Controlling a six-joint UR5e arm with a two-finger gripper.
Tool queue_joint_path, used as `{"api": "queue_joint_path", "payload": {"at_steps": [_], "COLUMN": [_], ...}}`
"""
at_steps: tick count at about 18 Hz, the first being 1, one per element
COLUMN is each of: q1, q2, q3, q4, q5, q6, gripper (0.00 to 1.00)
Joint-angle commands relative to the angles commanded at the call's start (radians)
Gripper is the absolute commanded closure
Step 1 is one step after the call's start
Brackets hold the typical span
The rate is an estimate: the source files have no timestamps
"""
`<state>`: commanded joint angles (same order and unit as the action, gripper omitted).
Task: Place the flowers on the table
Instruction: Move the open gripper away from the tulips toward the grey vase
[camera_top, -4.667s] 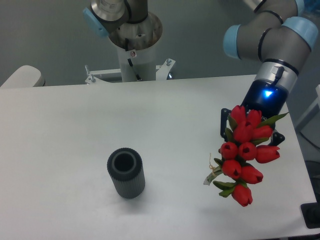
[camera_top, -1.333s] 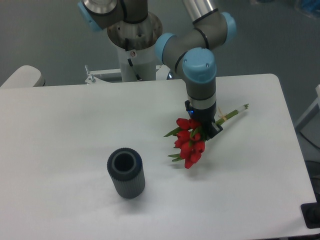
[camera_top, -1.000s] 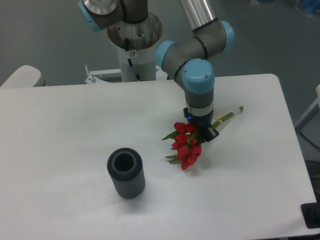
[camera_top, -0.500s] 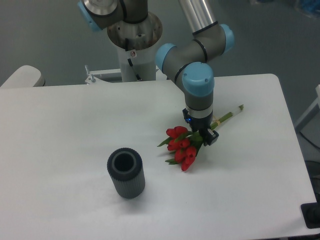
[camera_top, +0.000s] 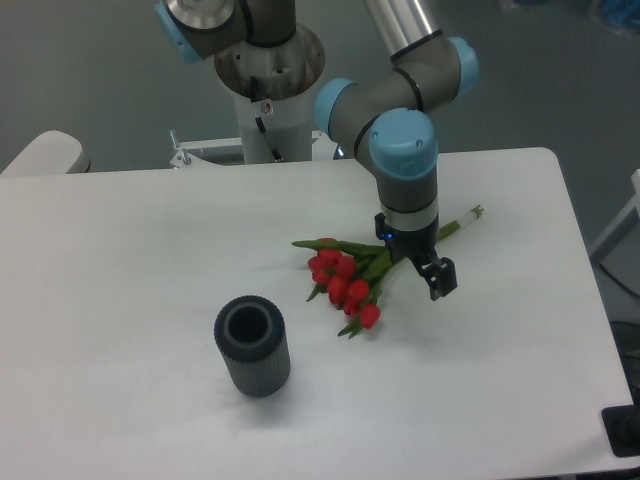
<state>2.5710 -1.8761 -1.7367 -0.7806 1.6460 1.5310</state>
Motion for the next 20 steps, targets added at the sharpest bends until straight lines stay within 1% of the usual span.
{"api": "queue_joint_path", "payload": {"at_steps": [2, 4, 6, 8, 10, 11, 15, 16, 18, 20], "q1": [-0.011, -0.021, -0.04, -0.064, -0.084, -0.094, -0.144, -0.156, -0.184, -0.196], "q2": [-0.003, -0.012, -0.035, -0.066, -0.097, -0.109, -0.161, -0.175, -0.201, -0.216], "q3": [0.054, 0.124, 0.21, 0.305, 0.383, 0.408, 0.483, 0.506, 0.551, 0.575], "q4": [-0.049, -0.113, -0.199, -0.297, -0.359, -0.373, -0.385, -0.396, -0.398, -0.399], "q5": [0.0, 0.0, 0.0, 0.0, 0.0, 0.0, 0.0, 0.0, -0.002, -0.017], "q6": [-0.02, -0.046, -0.09, -0.141, -0.181, -0.202, -0.242, -0.268, -0.337, -0.368], "gripper": [0.0, 0.0, 0.0, 0.0, 0.0, 0.01, 0.0, 0.0, 0.0, 0.0]}}
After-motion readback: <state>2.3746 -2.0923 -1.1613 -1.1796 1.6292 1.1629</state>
